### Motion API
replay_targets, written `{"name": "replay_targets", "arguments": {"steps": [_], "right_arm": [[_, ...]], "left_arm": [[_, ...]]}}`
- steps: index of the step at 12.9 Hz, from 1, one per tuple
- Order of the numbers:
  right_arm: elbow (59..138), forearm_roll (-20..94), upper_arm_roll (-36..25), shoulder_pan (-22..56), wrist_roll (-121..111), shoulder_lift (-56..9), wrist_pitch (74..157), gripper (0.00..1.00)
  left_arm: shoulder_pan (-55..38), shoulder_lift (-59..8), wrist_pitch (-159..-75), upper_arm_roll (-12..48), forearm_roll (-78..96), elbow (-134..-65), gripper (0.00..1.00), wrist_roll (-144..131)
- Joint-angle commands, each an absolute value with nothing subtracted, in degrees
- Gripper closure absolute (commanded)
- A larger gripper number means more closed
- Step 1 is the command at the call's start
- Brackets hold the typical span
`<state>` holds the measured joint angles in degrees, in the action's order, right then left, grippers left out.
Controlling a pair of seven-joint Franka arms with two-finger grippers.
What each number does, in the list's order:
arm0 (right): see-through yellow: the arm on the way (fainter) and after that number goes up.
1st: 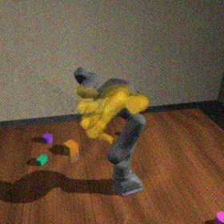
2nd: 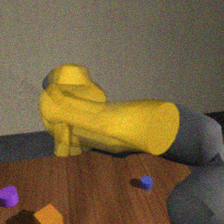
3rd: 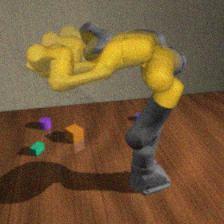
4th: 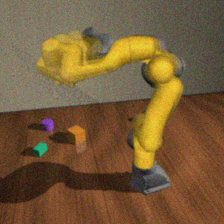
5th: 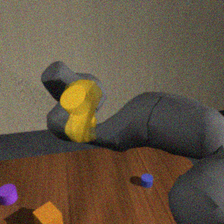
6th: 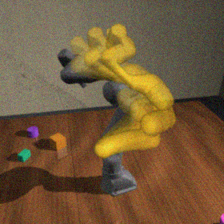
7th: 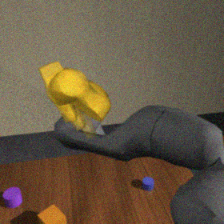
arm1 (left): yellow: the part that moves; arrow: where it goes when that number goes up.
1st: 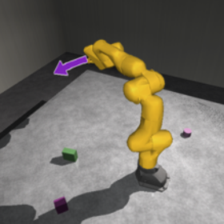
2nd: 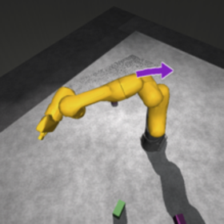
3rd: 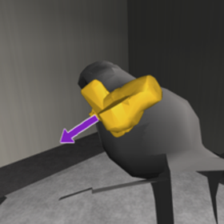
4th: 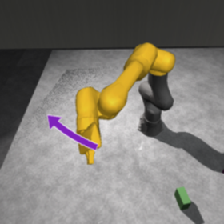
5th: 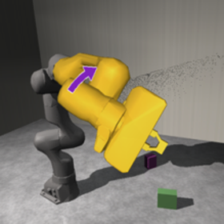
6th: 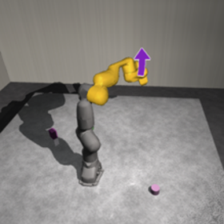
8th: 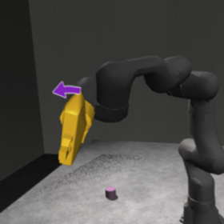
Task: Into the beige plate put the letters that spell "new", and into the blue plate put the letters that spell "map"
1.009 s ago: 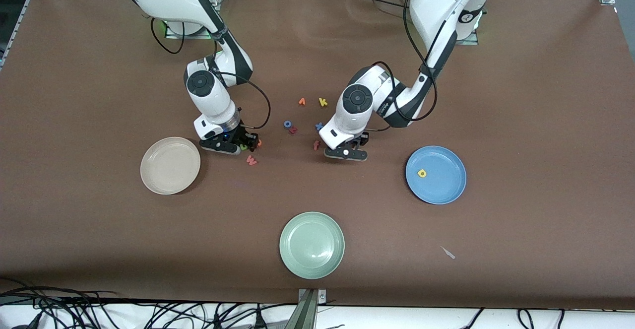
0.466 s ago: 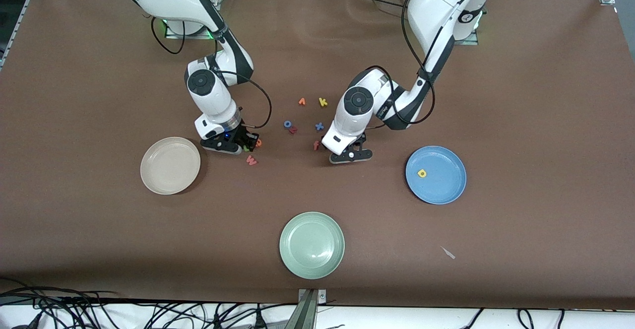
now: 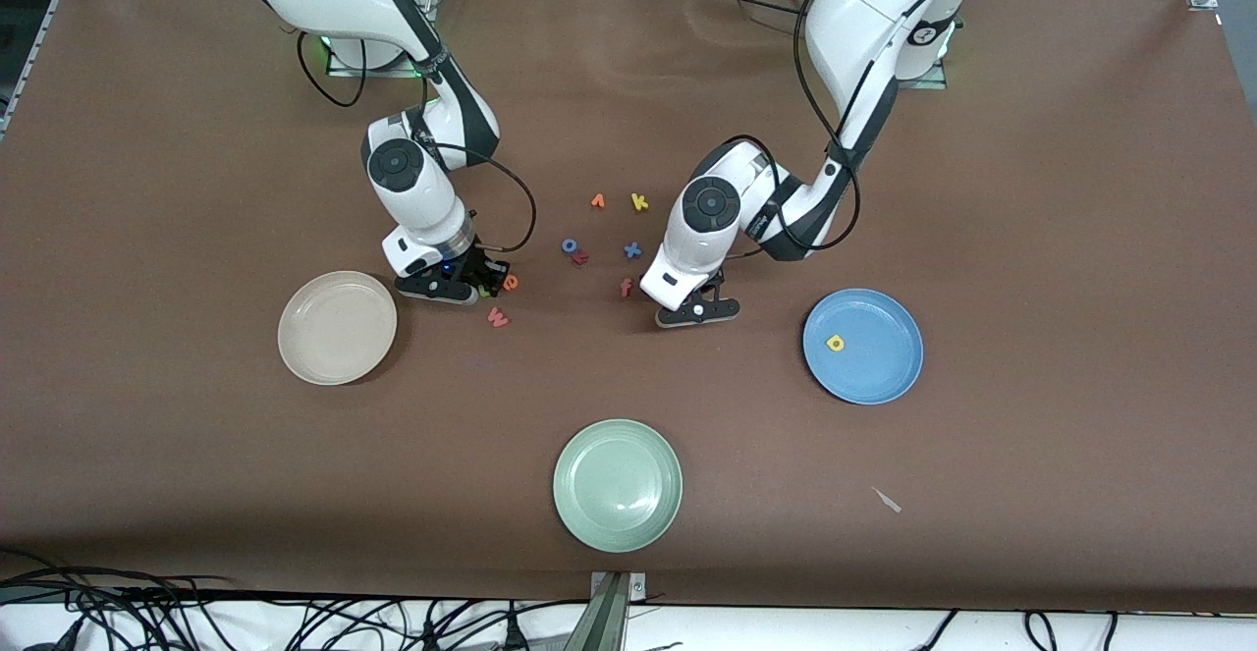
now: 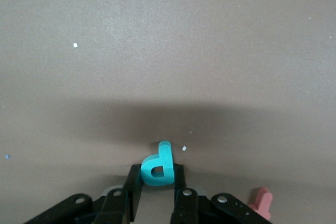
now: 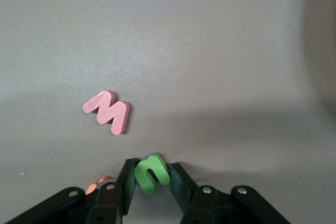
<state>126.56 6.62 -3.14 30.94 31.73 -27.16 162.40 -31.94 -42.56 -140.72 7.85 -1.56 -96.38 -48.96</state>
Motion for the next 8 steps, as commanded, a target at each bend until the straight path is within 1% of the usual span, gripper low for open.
{"name": "replay_targets", "arguments": {"steps": [1,4,6,8], "right_arm": [[127.18,7.38,-3.51,30.33,27.78,-23.92,158.92,0.80],[126.22,7.30,-4.57,27.70,22.08,-20.75,152.87,0.80],[126.04,7.21,-5.36,25.24,16.73,-18.82,150.31,0.80],[126.12,6.95,-5.62,21.56,9.88,-15.92,145.31,0.80]], "left_arm": [[-31.73,-42.81,-140.89,7.56,-2.99,-95.36,0.94,-49.48],[-29.89,-39.74,-139.66,7.30,-3.16,-95.36,0.95,-47.13],[-27.61,-37.98,-136.60,7.21,-3.16,-95.19,0.95,-41.69],[-25.59,-35.96,-132.65,7.21,-3.16,-95.19,0.95,-36.50]]}}
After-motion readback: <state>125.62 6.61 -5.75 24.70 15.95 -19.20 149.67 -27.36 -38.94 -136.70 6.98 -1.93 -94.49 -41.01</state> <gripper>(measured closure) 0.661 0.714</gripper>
